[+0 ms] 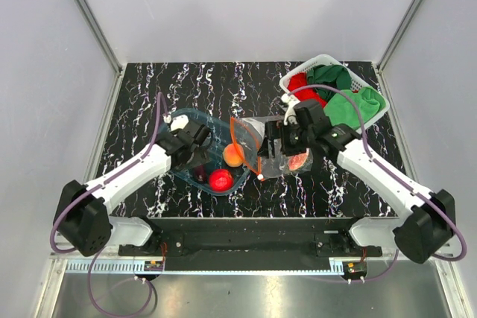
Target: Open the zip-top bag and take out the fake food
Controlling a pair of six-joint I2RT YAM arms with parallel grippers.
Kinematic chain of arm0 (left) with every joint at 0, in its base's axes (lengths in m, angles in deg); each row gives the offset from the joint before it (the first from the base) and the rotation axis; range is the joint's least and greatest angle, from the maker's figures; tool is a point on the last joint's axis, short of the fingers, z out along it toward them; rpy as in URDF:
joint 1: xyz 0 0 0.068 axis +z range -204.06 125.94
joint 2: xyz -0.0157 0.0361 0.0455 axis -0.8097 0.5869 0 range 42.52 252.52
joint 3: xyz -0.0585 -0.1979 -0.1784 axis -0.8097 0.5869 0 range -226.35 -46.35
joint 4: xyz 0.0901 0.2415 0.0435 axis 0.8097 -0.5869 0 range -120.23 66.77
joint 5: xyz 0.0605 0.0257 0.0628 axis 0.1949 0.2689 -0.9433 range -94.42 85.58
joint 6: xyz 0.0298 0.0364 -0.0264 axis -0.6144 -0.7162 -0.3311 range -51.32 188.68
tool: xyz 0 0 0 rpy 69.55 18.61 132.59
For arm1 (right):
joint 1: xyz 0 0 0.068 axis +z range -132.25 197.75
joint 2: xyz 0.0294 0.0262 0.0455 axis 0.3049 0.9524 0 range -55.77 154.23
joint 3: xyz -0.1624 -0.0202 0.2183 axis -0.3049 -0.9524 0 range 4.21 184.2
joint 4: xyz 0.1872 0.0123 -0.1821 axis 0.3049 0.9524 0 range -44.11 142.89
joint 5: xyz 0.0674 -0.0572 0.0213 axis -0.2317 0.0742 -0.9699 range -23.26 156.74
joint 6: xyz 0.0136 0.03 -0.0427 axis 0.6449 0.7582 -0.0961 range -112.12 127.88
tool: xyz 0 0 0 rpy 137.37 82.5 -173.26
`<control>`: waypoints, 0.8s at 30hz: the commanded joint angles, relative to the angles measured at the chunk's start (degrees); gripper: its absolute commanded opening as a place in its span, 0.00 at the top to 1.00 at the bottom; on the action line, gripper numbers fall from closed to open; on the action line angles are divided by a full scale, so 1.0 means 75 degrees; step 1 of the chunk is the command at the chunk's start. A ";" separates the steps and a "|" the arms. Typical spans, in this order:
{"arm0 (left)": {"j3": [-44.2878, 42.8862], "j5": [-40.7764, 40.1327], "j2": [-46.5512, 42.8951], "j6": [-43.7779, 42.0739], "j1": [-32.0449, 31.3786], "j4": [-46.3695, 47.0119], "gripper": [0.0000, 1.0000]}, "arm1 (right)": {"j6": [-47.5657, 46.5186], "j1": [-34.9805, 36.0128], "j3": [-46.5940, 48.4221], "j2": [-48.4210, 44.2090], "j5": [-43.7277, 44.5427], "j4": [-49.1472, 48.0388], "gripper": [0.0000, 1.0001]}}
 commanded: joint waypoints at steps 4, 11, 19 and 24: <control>0.0124 0.0722 -0.0619 -0.0432 0.0026 0.0550 0.17 | -0.0212 0.0690 0.0545 0.0509 0.1432 0.0186 0.00; 0.0533 0.3182 -0.2023 -0.0879 -0.0009 0.2236 0.23 | -0.0259 0.0819 0.0897 0.1257 0.1539 0.0162 0.01; 0.0676 0.4510 -0.2098 -0.0540 -0.0968 0.4335 0.32 | 0.0011 0.0831 0.0815 0.1494 0.1516 -0.0271 0.38; 0.0359 0.3807 -0.1113 -0.0223 -0.1918 0.4967 0.44 | 0.0244 0.0830 0.0698 0.1155 0.1352 -0.0342 0.87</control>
